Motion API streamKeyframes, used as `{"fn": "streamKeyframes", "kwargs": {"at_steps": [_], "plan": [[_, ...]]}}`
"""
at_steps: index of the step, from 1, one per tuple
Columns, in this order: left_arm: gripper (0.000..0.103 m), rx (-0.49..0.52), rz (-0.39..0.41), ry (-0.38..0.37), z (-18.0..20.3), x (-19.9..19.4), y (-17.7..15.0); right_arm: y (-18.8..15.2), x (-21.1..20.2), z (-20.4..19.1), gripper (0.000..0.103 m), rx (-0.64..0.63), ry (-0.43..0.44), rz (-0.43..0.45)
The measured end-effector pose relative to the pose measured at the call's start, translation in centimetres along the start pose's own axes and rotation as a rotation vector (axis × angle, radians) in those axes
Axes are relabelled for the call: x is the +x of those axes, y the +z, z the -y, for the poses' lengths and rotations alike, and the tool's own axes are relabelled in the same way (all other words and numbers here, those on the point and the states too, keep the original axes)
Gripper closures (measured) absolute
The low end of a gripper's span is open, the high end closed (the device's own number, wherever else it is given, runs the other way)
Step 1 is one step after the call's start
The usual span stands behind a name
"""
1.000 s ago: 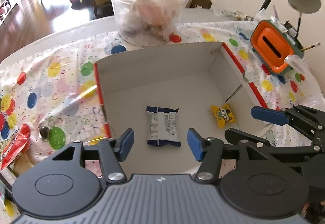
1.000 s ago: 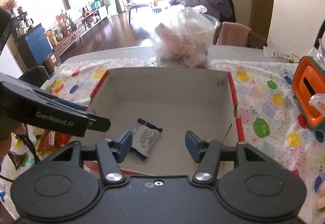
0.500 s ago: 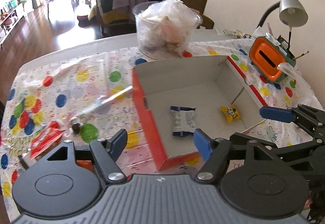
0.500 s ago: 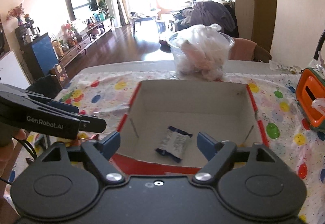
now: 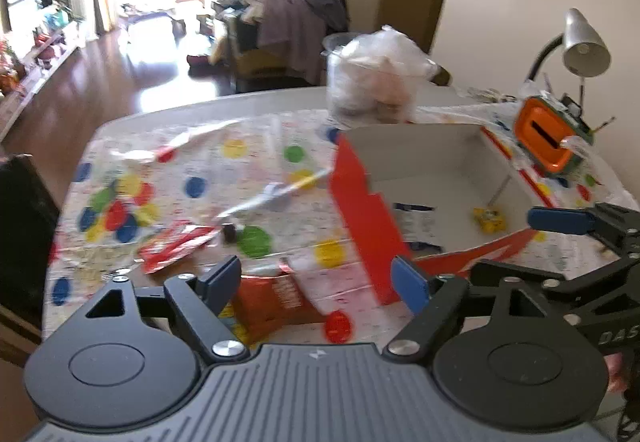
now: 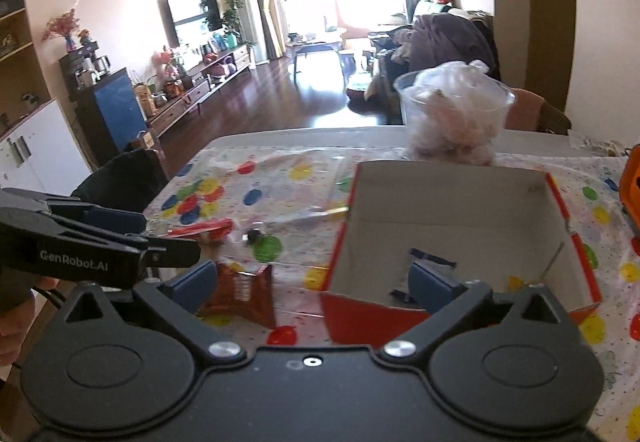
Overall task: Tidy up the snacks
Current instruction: 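Move both tools back over the snack pile toward the dark wrapper and red Oreo bag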
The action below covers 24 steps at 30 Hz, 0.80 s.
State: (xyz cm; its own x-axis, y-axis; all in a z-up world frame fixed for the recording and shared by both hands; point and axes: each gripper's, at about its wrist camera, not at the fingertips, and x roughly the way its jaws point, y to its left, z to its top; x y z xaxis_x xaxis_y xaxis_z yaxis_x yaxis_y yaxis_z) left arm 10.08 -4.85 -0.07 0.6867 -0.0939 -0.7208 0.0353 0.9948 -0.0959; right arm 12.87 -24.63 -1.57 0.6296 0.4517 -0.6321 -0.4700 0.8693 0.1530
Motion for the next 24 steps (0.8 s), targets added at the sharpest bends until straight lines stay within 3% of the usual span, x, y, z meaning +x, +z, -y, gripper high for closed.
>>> {"fn": "streamKeyframes", "kwargs": {"at_steps": [13,24], "plan": [[0.018,-0.073,-0.030,0.030,-7.9,-2.8,-5.1,-2.1,1.8,-6.7,0.000,-0.099,0.045,-0.042],[0.018,-0.133,-0.102,0.071,-12.3,-2.3,-9.5,-3.7,5.4,-8.8,0.000,-0.190,0.083,-0.104]]}}
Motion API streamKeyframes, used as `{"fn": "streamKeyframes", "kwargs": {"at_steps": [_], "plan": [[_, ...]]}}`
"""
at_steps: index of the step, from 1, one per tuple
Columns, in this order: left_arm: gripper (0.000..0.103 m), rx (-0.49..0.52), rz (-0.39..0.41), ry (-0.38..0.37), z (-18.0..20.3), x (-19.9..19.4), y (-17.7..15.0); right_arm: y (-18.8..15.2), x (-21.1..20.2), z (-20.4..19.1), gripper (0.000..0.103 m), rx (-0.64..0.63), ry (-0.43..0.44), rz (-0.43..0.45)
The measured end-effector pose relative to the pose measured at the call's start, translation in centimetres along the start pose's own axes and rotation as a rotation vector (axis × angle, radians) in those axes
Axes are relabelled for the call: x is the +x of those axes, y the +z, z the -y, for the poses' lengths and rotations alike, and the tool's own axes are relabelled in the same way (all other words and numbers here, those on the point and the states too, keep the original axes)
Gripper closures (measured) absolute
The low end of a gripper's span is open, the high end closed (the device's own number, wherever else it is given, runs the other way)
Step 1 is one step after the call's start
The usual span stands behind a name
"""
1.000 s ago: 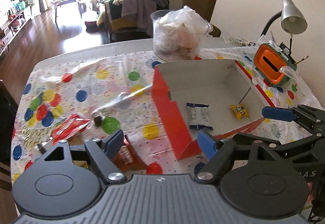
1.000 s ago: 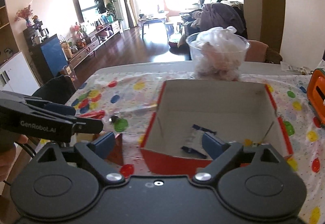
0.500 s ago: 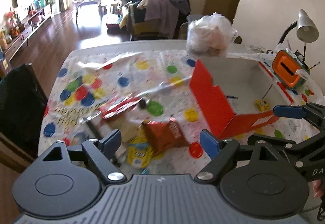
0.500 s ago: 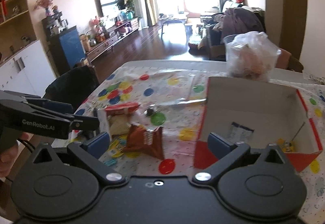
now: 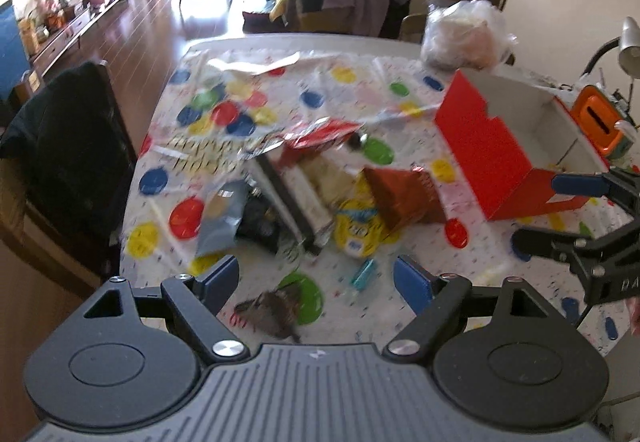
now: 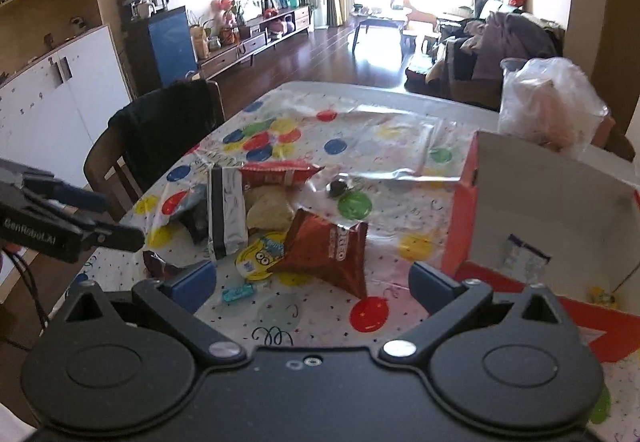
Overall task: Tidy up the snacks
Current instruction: 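Move both tools back over the snack pile toward the dark wrapper and red Oreo bag, then grasp the dark chocolate wrapper with the left gripper while the right gripper grasps the red Oreo bag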
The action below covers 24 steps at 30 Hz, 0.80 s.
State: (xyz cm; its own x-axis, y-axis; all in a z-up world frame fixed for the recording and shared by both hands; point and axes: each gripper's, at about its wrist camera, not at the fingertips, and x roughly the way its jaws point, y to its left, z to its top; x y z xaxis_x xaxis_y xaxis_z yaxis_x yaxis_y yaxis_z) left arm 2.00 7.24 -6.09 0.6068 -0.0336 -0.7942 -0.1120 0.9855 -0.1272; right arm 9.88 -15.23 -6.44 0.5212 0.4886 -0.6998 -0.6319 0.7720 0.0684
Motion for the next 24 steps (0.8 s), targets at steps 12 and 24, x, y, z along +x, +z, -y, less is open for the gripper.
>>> {"fn": "streamKeyframes", "kwargs": {"at_steps": [12,24], "plan": [[0.018,-0.116,-0.087,0.083,-1.5,4.0,-2.1,1.3,6.7,1.2,0.000,-0.005,0.042,-0.059],[0.019,-0.246,-0.156,0.134,-2.0,8.0,-2.8,2.5,13.3,2.8,0.001,0.091,0.031,-0.181]]}}
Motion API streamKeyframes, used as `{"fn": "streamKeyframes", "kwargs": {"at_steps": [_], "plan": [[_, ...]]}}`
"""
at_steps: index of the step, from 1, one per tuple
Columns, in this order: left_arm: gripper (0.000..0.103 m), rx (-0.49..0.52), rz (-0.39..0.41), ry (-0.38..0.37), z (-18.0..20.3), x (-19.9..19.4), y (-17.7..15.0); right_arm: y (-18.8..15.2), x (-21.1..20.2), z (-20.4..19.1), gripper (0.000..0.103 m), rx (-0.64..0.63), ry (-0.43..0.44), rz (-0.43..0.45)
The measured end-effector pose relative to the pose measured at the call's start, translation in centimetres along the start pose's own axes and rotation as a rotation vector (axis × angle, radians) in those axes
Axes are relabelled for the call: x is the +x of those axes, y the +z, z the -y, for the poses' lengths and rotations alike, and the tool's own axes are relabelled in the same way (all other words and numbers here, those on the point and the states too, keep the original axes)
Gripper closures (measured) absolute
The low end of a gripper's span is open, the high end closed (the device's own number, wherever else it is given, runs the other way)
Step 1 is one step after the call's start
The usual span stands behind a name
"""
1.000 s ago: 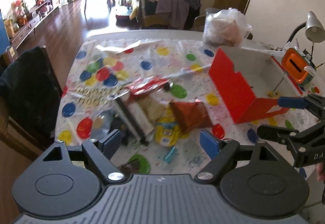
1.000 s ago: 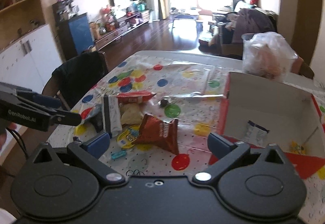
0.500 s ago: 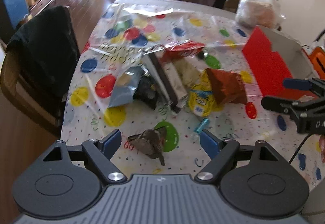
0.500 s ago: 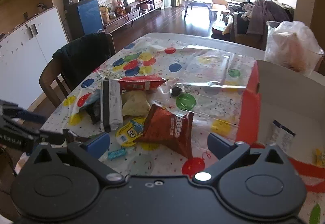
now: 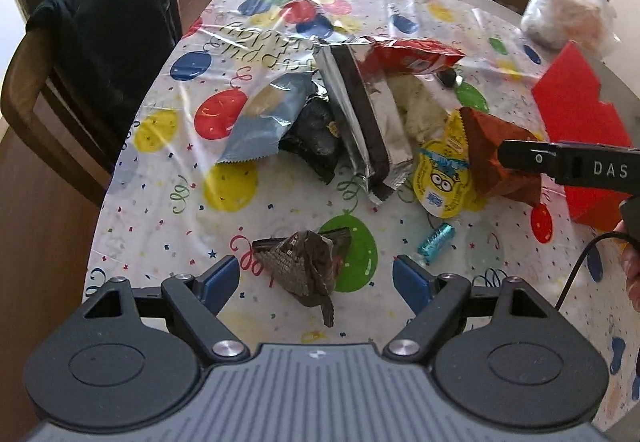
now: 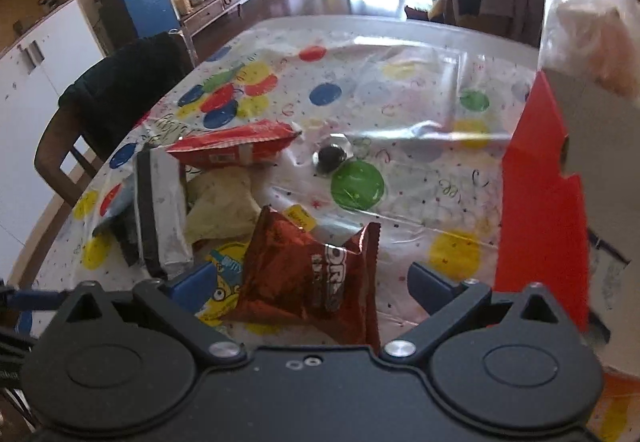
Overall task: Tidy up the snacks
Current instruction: 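Grasp the dark chocolate wrapper with the left gripper while the right gripper grasps the red Oreo bag, then carry the dark wrapper and the Oreo bag over the open box with both tools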
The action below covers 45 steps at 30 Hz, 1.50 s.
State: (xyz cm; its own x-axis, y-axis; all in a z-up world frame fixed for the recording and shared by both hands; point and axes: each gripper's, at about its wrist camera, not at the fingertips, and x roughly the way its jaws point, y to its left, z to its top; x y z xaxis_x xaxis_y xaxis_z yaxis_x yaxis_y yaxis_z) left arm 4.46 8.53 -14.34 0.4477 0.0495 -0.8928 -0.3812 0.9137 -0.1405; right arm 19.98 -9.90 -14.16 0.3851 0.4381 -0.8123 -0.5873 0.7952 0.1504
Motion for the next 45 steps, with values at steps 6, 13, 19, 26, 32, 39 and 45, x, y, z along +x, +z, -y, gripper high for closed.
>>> {"fn": "streamKeyframes", "kwargs": {"at_steps": [6,13,19,26,32,39,45], "plan": [[0.038,-0.042,-0.020,0.002,-0.1,1.1,0.3,0.3,1.6,0.7,0.007,0.054,0.029,-0.047],[0.053,-0.072,-0.036,0.003,-0.5,1.8,0.5,0.5,2.4,0.9,0.021,0.092,0.041,-0.088],[0.060,-0.082,-0.040,-0.003,-0.6,1.8,0.7,0.5,2.0,0.9,0.028,0.100,0.037,-0.083],[0.065,-0.073,-0.028,-0.015,-0.6,1.7,0.6,0.1,1.0,0.7,0.040,0.099,0.039,-0.069],[0.066,-0.067,-0.009,-0.048,-0.9,1.0,0.3,-0.4,-0.8,0.4,0.043,0.106,0.043,-0.035],[0.066,-0.041,0.023,-0.069,-0.9,-0.8,-0.2,-1.3,-3.9,-0.1,0.043,0.116,0.017,0.002],[0.066,0.025,0.073,-0.086,-0.2,-3.2,-0.5,-2.2,-7.4,-0.5,0.043,0.138,-0.001,0.057]]}}
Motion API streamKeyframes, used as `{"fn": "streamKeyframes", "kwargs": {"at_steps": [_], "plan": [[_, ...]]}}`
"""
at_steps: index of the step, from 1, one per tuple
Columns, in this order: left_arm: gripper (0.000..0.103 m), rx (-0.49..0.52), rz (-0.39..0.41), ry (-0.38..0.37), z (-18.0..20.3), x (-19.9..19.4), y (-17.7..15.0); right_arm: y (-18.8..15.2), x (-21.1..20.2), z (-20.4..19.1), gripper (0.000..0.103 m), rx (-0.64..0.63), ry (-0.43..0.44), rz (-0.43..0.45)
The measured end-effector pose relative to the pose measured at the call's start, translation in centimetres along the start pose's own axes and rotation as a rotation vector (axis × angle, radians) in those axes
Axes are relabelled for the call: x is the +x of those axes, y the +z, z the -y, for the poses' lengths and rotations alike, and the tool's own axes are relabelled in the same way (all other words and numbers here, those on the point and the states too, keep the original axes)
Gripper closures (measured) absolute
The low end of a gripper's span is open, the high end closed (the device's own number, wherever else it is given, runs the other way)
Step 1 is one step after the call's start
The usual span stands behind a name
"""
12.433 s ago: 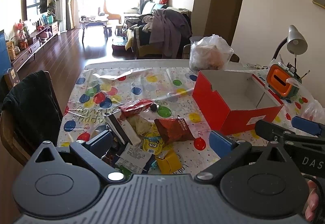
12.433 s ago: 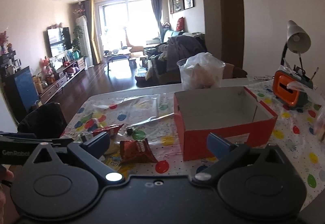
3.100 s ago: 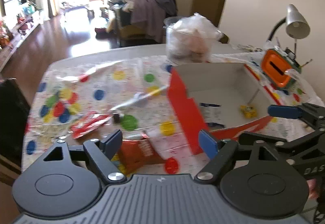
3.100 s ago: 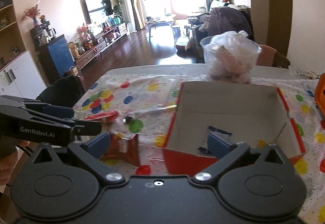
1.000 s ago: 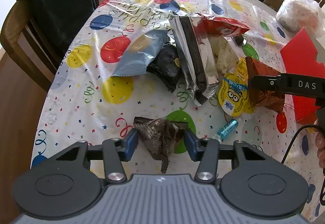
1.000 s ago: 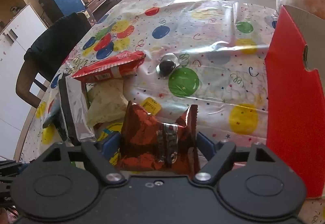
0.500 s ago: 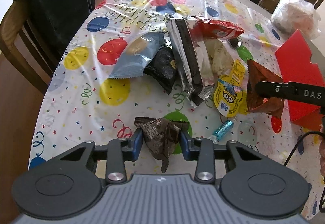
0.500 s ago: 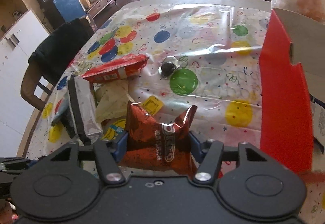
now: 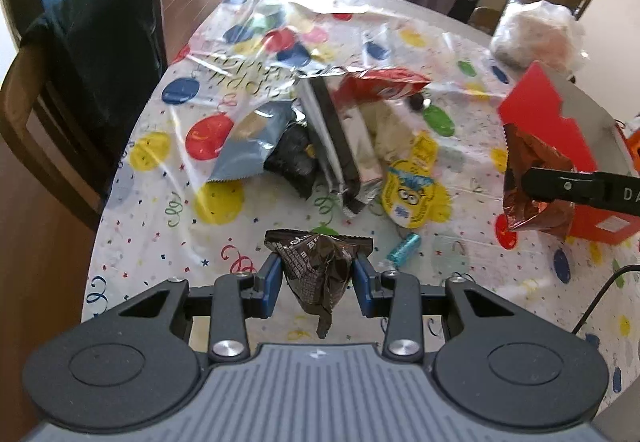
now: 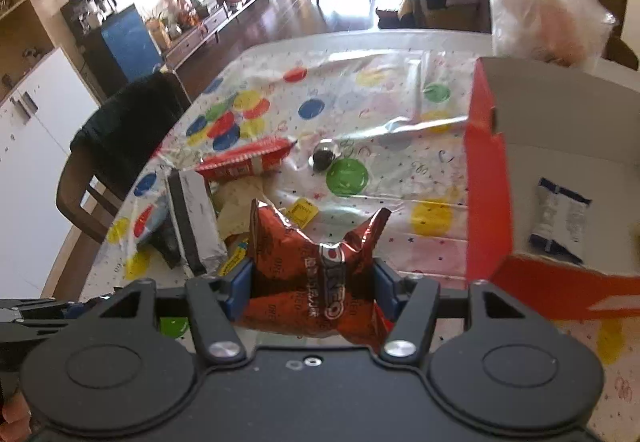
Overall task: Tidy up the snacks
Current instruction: 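Carry the dark wrapper and the Oreo bag over the open box with both tools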
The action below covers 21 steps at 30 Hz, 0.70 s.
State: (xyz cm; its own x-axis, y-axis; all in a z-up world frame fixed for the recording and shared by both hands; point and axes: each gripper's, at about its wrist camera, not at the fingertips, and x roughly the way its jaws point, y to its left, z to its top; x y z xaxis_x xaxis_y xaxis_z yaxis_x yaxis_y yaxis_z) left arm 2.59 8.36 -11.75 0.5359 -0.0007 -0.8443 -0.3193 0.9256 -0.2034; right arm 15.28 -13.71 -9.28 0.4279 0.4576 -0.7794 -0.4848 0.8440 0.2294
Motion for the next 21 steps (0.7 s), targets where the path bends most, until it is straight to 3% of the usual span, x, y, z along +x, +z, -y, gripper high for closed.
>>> {"fn": "streamKeyframes", "kwargs": {"at_steps": [9,21], "plan": [[0.066,0.101,0.048,-0.062,2.5,-3.6,0.5,-0.7,-5.8,-0.1,0.043,0.033,-0.020,0.084],[0.066,0.235,0.131,-0.171,9.3,-6.8,3.4,-0.4,-12.0,2.7,0.042,0.057,-0.094,0.182]]}}
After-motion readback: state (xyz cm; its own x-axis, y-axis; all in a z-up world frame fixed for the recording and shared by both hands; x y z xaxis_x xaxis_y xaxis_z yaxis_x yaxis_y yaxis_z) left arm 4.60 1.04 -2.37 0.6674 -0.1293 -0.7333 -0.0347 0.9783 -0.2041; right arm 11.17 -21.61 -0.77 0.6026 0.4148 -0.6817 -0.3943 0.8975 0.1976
